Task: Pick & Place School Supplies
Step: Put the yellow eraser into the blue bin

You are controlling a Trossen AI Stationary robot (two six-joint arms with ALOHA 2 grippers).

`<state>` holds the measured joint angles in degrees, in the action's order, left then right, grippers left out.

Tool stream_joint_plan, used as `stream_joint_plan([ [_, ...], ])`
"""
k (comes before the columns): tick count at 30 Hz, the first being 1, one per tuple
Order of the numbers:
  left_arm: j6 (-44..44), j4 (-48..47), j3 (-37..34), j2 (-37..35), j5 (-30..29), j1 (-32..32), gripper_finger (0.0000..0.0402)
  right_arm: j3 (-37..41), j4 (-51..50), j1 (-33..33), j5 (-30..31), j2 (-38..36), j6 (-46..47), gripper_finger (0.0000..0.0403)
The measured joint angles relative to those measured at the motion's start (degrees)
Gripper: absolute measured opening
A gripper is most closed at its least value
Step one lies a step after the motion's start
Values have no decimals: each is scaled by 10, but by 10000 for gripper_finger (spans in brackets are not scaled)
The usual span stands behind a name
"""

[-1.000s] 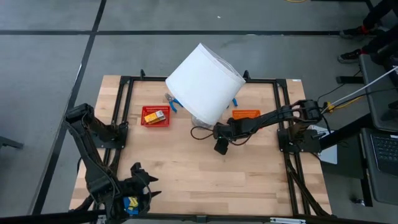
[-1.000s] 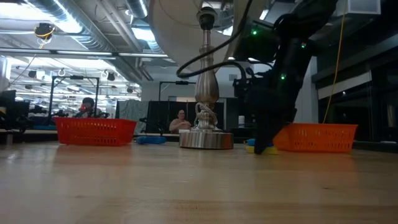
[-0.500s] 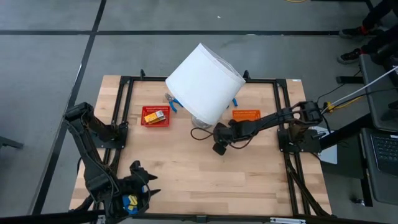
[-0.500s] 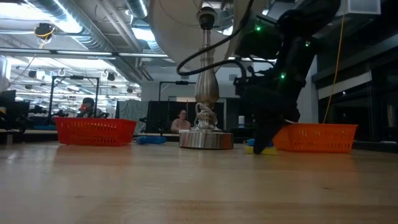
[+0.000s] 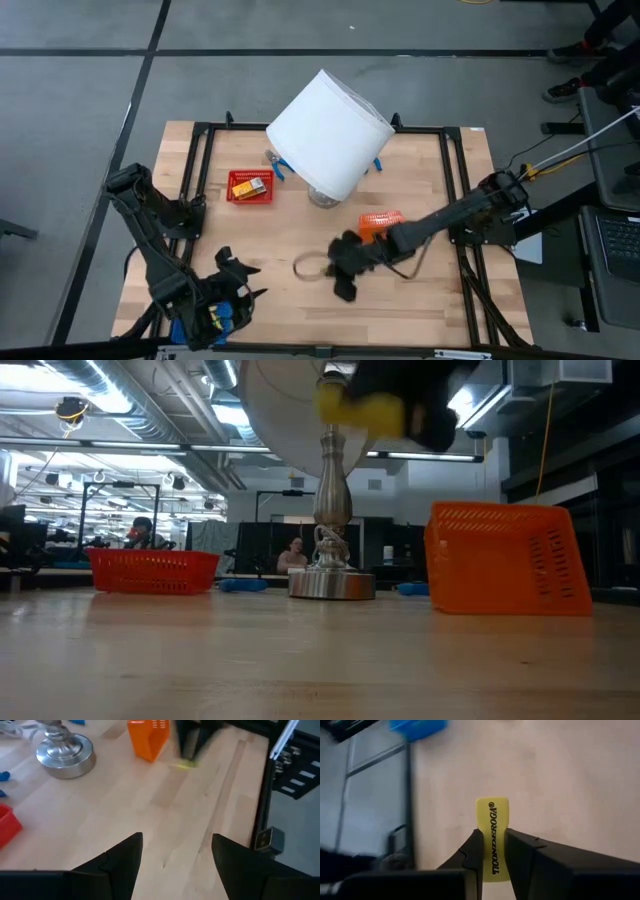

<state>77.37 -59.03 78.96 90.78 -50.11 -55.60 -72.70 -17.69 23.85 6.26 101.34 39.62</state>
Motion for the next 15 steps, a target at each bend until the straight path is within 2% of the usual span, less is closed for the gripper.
stream_joint_plan([
  [6, -115, 89, 0, 0, 2, 48, 235, -60, -2, 10, 55, 0, -11, 52],
  [11, -253, 186, 0, 0, 39, 101, 235, -91, -3, 14, 75, 0, -26, 52],
  [15, -236, 194, 0, 0, 73, 142, 235, -101, -4, 11, 108, 0, -44, 52],
])
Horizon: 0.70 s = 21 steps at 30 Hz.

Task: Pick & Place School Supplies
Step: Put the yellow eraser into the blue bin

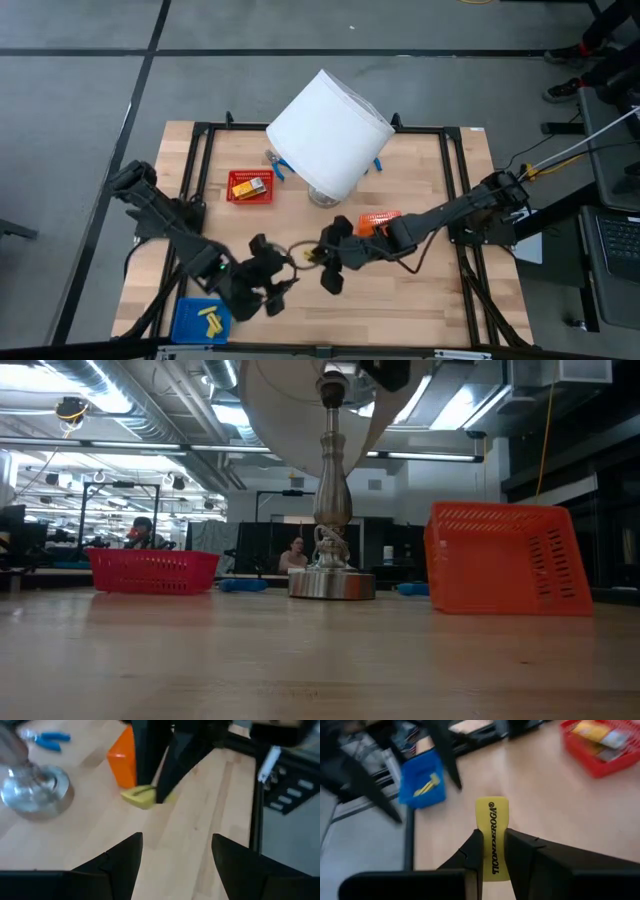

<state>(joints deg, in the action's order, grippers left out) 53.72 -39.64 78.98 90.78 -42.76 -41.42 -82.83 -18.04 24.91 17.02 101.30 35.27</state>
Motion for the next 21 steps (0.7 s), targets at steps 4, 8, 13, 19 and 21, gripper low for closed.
stream_joint_plan([
  [4, 72, 26, 0, 0, 53, 43, 235, 0, -3, 2, 12, 0, -13, 51],
  [8, 149, 58, 0, -18, 58, 74, 235, 0, -20, 5, 23, -1, -18, 51],
  [13, 191, 49, -5, -46, 44, 86, 235, 0, -30, 9, 42, -1, -27, 51],
  [19, 220, 36, -8, -47, 73, 109, 219, 0, -30, 10, 64, -1, -37, 51],
  [21, 225, 36, -8, -45, 81, 115, 209, 0, -30, 10, 67, -1, -38, 51],
])
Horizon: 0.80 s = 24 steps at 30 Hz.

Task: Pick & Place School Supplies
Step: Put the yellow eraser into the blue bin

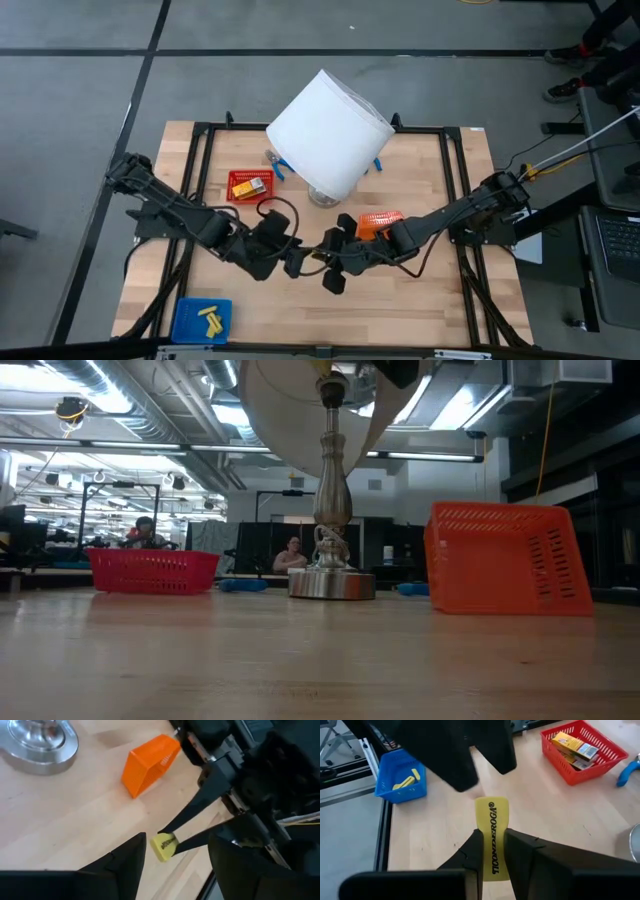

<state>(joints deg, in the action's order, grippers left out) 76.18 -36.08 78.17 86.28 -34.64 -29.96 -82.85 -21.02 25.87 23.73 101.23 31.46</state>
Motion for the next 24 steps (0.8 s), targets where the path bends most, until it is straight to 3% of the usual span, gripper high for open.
stream_joint_plan([
  [10, 2, -1, 0, 1, 32, 14, 183, 0, 13, 1, 27, 0, -5, 51],
  [24, -4, -15, -1, 2, 28, 15, 168, 0, 35, 1, 50, -1, -9, 51],
])
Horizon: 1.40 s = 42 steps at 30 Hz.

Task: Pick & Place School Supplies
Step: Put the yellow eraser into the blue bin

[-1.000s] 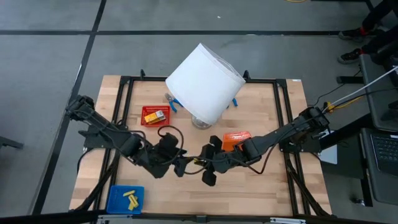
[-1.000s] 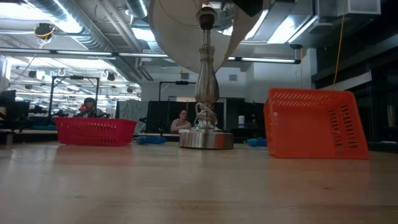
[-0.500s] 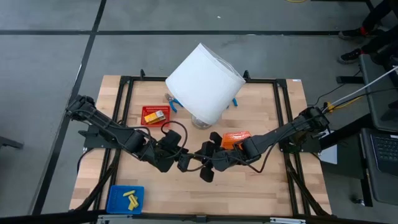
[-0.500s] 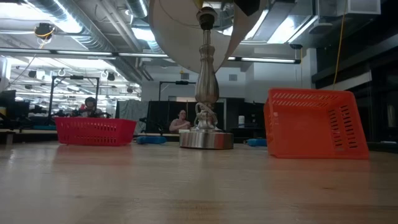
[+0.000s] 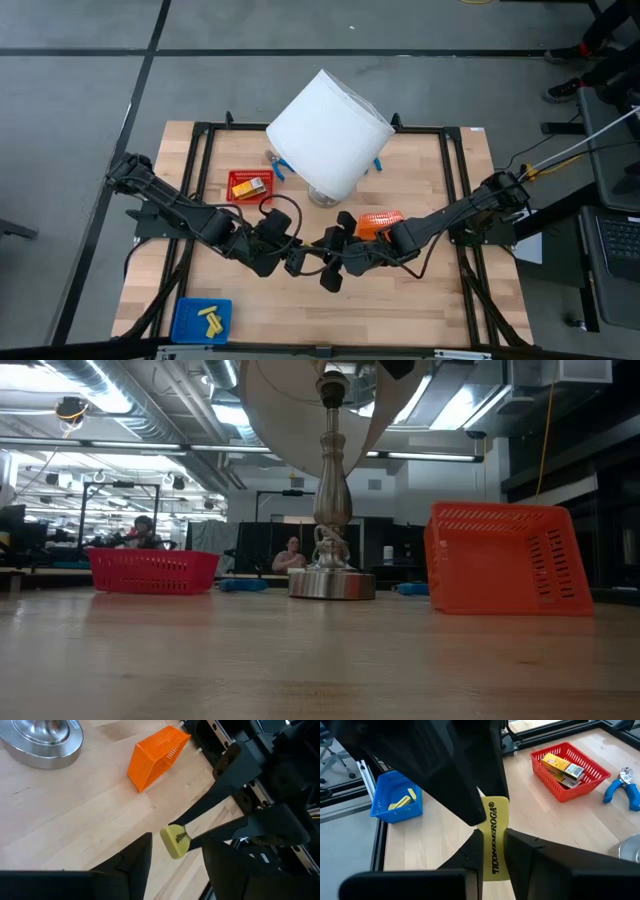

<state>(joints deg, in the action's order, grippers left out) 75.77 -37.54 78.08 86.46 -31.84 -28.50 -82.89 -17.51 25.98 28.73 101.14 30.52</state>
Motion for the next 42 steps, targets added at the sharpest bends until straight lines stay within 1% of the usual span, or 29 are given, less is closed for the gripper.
stream_joint_plan([
  [3, -1, 0, 0, 0, 6, 5, 151, 0, 10, 0, 0, 0, -5, 51],
  [5, -11, 0, 0, 0, 16, 10, 131, 0, 14, 0, 0, 0, -7, 51],
  [7, -22, 1, 0, 0, 30, 16, 100, 0, 14, 0, 4, 0, -8, 51],
  [10, -35, 1, 0, 0, 45, 23, 38, 0, 8, 0, 5, 0, -10, 51],
  [11, -38, 1, 0, 0, 45, 24, 23, 0, 8, 0, 5, 0, -10, 51],
  [12, -39, 1, 0, 0, 43, 25, 18, 0, 8, 0, 4, 0, -10, 51],
  [15, -44, 1, 0, 0, 44, 25, 18, 0, 8, 0, 4, 0, -12, 51],
  [16, -44, 1, 0, 0, 44, 25, 18, 0, 9, 0, 4, 0, -12, 57],
  [20, -46, -3, 1, 0, 44, 25, 18, 0, 12, 0, 11, 0, -8, 110],
  [25, -32, -50, -1, 1, 51, 16, 18, -1, 22, 0, 36, -1, -1, 180],
  [27, -20, -74, 0, 1, 51, 9, 18, -1, 23, 0, 36, -1, 0, 197],
  [30, 1, -119, -1, -3, 68, -8, 18, -1, 22, 0, 39, -1, 5, 209],
  [33, 54, -187, 0, -4, 97, -48, 18, -1, 12, -3, 39, -1, 16, 208],
  [35, 108, -234, 0, -5, 122, -91, 18, -1, -10, -6, 39, -1, 35, 205],
  [38, 233, -294, 0, -5, 140, -179, 18, 0, -43, -7, 40, -8, 63, 200],
  [42, 407, -318, -2, -2, 140, -303, 18, 0, -75, -7, 46, -21, 82, 198],
])
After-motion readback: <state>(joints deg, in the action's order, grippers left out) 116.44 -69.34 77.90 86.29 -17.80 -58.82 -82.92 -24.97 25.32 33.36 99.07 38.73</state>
